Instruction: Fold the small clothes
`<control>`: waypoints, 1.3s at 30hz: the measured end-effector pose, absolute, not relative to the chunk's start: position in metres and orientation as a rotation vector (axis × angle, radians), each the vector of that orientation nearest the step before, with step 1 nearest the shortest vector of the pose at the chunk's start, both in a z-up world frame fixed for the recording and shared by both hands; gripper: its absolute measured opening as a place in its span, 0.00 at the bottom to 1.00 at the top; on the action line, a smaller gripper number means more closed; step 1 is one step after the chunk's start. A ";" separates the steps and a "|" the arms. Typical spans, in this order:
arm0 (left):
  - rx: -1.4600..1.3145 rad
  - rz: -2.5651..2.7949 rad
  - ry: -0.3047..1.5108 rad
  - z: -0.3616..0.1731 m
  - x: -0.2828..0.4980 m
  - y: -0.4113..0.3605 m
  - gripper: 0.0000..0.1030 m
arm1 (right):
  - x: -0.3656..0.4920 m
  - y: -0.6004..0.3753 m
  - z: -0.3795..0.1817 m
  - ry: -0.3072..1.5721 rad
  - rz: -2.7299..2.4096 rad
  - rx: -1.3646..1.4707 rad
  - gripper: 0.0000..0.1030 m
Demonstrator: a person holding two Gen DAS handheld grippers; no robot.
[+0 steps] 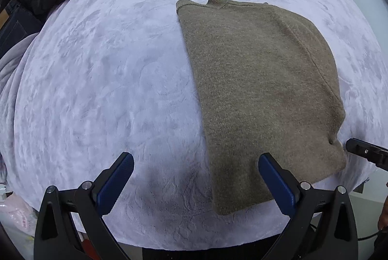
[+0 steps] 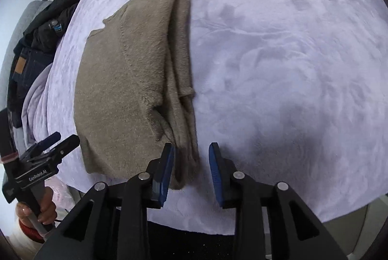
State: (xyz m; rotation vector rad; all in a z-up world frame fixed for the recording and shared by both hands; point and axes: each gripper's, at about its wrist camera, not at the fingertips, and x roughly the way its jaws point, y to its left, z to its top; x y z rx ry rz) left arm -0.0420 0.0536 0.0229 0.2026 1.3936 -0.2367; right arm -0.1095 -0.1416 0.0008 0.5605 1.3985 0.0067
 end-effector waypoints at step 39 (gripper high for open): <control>0.150 -0.163 1.469 0.095 -0.049 0.056 1.00 | -0.068 -0.069 0.111 1.364 -0.066 0.279 1.00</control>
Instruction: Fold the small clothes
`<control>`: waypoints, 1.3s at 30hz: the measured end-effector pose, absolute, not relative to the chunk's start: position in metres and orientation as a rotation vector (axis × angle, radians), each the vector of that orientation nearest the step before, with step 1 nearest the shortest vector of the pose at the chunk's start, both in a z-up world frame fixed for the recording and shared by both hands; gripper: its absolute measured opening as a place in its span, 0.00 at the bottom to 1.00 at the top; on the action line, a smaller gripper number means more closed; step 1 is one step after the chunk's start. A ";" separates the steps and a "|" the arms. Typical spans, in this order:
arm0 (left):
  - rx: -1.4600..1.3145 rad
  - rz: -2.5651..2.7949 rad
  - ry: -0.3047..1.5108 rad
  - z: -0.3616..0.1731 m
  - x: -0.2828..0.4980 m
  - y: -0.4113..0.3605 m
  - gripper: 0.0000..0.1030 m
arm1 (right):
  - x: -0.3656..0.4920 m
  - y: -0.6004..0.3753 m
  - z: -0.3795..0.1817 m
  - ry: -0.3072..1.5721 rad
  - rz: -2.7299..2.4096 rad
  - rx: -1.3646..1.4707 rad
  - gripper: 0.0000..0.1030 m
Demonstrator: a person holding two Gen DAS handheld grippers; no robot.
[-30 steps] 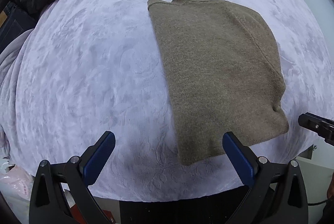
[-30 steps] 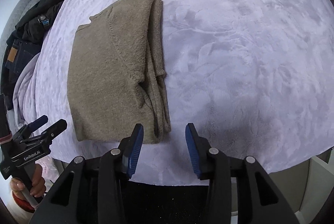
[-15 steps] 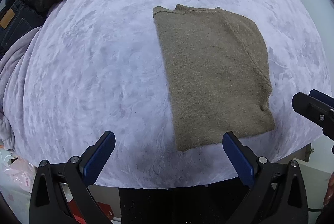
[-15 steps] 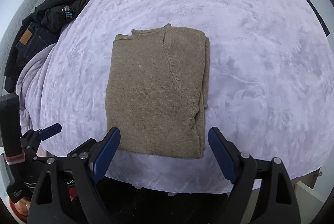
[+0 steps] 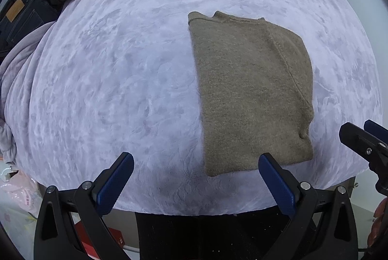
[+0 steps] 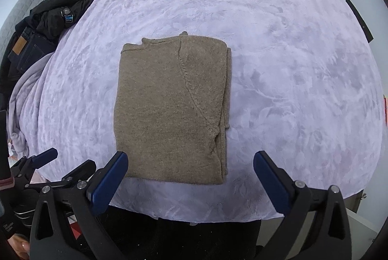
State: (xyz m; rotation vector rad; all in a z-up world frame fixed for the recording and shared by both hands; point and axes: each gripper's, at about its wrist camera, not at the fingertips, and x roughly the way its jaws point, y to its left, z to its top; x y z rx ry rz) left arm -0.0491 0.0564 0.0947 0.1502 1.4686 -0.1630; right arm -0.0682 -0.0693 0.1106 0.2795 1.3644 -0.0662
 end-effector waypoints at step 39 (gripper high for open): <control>0.160 -0.168 1.462 0.098 -0.041 0.056 1.00 | -0.057 -0.067 0.104 1.433 -0.098 0.240 1.00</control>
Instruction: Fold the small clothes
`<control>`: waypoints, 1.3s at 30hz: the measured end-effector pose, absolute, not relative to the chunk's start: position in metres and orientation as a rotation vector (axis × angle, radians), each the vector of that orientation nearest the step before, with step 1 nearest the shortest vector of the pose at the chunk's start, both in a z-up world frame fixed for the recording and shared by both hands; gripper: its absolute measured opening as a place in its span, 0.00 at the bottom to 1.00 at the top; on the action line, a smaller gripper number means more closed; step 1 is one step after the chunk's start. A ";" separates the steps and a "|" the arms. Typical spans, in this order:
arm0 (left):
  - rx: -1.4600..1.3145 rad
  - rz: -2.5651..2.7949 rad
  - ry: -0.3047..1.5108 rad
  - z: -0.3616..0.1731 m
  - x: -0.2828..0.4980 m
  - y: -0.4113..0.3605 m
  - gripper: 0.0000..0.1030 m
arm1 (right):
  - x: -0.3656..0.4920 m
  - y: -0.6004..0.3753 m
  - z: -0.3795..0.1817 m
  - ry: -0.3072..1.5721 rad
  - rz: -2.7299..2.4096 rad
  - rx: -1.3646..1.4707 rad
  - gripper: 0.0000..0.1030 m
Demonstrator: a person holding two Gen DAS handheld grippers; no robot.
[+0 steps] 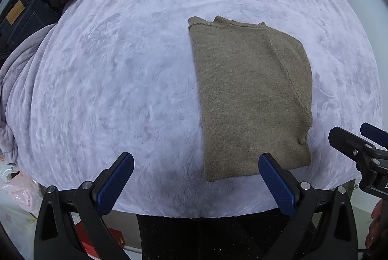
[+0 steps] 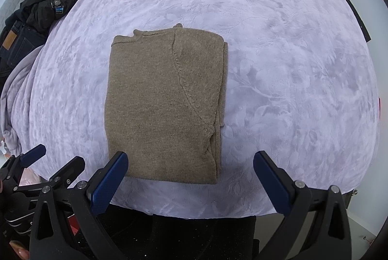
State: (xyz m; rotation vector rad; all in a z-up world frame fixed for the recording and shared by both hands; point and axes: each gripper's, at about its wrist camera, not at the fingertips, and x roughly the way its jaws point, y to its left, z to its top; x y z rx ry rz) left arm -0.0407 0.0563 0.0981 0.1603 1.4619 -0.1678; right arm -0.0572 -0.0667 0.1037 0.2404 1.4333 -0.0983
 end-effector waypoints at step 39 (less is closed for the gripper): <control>0.161 -0.162 1.461 0.098 -0.045 0.055 1.00 | -0.060 -0.069 0.102 1.437 -0.101 0.243 1.00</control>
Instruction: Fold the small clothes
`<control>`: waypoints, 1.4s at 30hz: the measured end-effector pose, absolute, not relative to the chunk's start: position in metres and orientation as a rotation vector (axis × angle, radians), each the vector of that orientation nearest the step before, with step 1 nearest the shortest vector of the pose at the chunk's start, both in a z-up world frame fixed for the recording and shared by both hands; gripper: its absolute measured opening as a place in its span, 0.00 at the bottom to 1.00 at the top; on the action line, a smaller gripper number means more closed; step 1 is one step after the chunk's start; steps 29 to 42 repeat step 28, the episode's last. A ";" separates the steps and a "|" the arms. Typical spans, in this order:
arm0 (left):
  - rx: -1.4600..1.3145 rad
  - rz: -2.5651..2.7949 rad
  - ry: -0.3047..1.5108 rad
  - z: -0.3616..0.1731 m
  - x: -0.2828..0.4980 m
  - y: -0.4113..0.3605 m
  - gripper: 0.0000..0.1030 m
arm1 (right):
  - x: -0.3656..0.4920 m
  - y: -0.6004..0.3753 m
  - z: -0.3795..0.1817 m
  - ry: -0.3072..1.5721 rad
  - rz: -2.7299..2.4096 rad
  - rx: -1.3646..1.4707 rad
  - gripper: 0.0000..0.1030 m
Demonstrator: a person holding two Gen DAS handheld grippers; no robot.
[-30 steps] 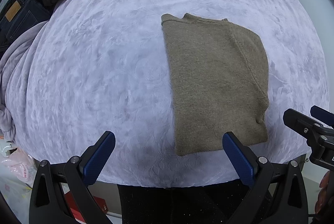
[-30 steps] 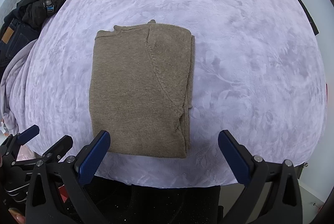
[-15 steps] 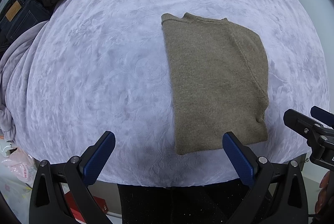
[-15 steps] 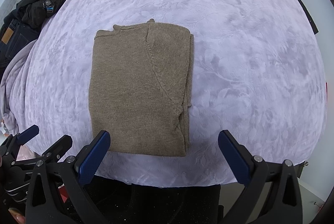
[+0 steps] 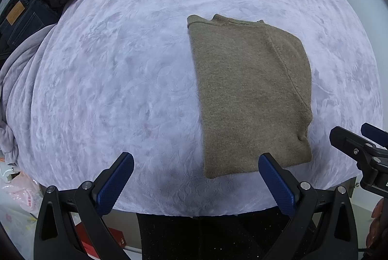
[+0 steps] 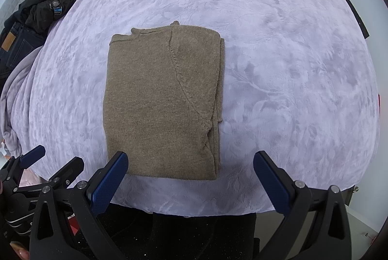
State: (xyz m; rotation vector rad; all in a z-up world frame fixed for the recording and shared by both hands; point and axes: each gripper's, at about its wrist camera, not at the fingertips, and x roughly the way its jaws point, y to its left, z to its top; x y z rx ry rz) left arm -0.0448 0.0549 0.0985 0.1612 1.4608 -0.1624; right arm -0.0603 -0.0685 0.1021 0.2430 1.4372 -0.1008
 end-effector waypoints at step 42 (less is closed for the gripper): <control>0.182 -0.170 1.435 0.100 -0.045 0.057 1.00 | -0.062 -0.067 0.101 1.439 -0.105 0.244 1.00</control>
